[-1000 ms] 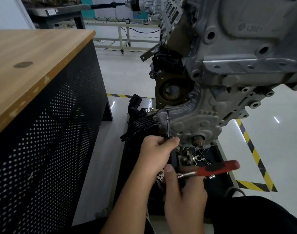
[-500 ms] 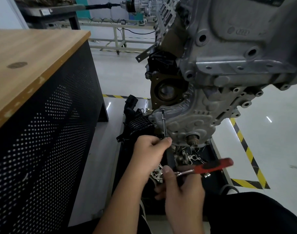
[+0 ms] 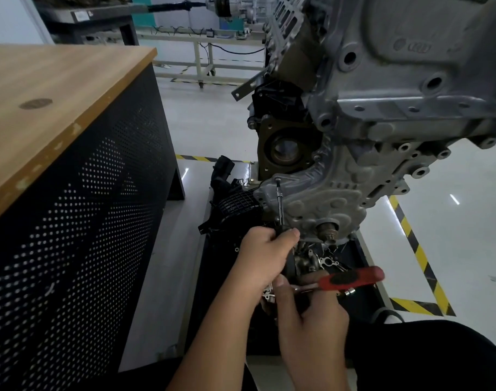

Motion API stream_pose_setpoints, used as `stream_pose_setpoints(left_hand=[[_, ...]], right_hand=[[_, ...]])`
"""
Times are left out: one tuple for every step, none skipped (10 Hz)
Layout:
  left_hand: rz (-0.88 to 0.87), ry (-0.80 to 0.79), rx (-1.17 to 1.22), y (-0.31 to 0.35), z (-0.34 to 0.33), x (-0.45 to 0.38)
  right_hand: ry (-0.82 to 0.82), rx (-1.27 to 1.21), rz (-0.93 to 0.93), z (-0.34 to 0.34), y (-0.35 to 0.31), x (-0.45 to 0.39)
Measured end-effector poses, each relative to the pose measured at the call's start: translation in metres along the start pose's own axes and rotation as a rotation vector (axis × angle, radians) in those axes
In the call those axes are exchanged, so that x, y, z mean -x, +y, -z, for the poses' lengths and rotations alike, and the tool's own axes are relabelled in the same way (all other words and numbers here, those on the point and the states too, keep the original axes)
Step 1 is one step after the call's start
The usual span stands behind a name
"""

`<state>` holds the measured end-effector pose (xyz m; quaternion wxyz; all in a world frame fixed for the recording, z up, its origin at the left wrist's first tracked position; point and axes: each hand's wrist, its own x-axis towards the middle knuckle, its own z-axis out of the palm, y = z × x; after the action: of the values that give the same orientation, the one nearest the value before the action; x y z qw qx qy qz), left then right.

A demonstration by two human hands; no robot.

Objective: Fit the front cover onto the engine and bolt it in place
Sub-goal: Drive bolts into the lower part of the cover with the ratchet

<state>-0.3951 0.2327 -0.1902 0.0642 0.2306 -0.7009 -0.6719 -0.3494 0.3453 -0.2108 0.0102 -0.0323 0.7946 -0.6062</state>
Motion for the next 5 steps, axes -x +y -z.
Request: stream_pose_setpoints(left_hand=[[0.019,-0.014,0.078,0.005,0.004,-0.002],[0.092,-0.127,0.268,0.007,0.012,-0.003],[0.064,-0.107,0.316,0.005,0.014,-0.004],[-0.087,0.039,0.11,0.001,0.014,-0.005],[-0.095,0.13,0.026,-0.001,0.012,-0.006]], right_hand=[[-0.152,-0.555,-0.348,0.007,-0.012,0.0],[-0.507,-1.817,-1.037,0.013,-0.014,-0.001],[-0.483,-1.83,-0.97,0.009,-0.016,0.004],[-0.158,-0.805,-0.49,0.002,-0.015,0.002],[-0.065,-0.321,-0.179,0.002,-0.009,0.0]])
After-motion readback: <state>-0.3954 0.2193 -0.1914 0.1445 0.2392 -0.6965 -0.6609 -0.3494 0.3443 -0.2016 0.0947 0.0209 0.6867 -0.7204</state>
